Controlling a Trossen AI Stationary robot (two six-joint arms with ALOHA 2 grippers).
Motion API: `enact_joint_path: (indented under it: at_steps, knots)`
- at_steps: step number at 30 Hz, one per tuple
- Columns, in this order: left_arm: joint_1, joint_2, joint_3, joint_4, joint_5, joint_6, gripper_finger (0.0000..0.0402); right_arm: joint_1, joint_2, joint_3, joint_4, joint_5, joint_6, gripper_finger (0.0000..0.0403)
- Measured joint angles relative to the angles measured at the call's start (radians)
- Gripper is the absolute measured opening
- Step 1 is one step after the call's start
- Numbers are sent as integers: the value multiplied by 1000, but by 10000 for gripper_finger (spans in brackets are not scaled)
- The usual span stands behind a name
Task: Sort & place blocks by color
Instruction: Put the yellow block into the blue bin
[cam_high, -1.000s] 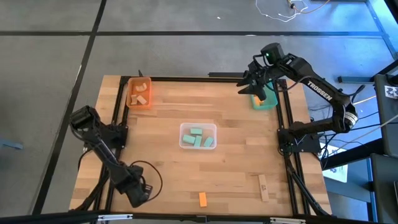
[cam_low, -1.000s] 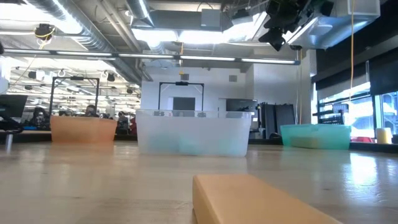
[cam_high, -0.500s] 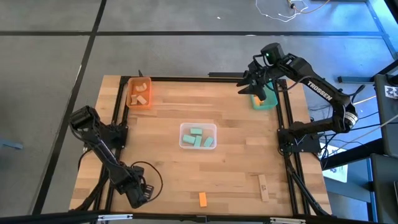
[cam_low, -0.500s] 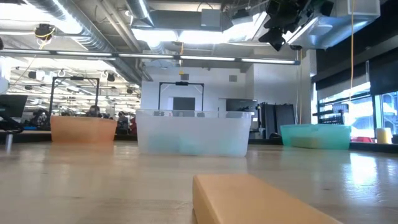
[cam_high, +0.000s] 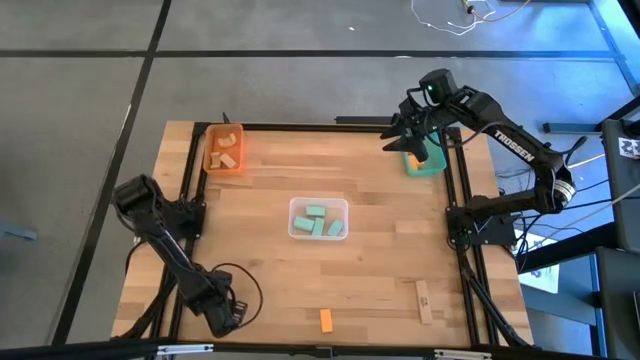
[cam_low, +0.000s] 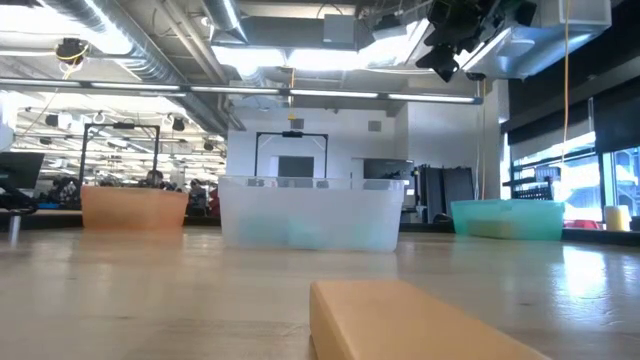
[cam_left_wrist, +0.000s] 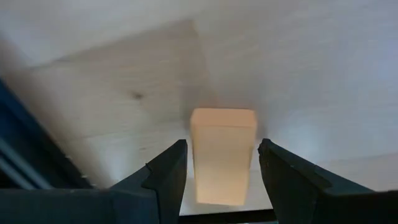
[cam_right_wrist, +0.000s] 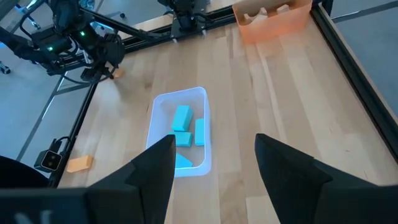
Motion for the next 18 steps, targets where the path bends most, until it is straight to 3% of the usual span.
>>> enact_joint_path:
  at_steps: [8,15,18]
  knots:
    - [2,56,4,49,12,8,183,0,0,0,0,0,1,220]
    - [37,36,2,37,13,102,119,0,0,0,0,0,1,220]
    - [61,20,-2,35,-5,139,118,0,0,0,0,0,1,220]
